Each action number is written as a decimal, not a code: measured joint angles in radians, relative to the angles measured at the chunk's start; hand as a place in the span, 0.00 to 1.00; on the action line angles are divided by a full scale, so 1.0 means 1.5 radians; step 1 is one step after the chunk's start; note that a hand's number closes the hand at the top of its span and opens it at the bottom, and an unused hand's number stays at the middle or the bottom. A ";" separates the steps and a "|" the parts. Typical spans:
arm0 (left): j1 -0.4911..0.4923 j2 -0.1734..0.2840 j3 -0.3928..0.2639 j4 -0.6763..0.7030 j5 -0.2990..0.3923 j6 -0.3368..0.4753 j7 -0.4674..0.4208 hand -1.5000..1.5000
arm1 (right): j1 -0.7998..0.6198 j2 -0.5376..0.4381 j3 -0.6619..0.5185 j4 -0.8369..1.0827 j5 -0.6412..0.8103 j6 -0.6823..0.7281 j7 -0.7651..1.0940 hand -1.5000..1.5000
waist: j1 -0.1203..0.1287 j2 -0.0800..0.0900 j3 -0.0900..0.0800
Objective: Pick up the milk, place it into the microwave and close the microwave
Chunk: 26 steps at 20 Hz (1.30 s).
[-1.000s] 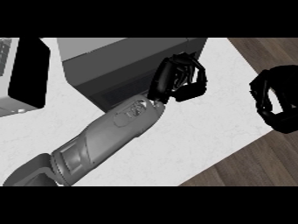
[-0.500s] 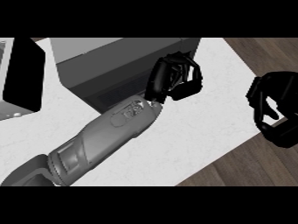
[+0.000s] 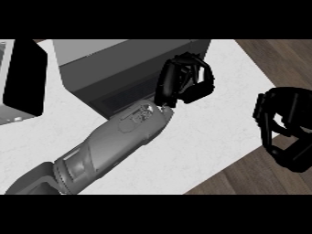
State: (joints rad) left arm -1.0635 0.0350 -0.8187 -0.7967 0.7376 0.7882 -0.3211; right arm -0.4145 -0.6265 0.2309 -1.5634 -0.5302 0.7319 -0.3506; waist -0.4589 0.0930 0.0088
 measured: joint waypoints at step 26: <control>0.057 -0.024 0.057 -0.035 0.242 -0.297 -0.012 1.00 | 0.176 0.047 0.110 -0.165 -0.005 -0.034 0.030 1.00 | 0.083 -0.004 -0.005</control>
State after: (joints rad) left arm -0.9776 -0.0012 -0.7334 -0.8487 1.1000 0.3422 -0.3396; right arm -0.1504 -0.5558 0.3961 -1.8107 -0.5384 0.6802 -0.3060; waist -0.3349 0.0877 0.0010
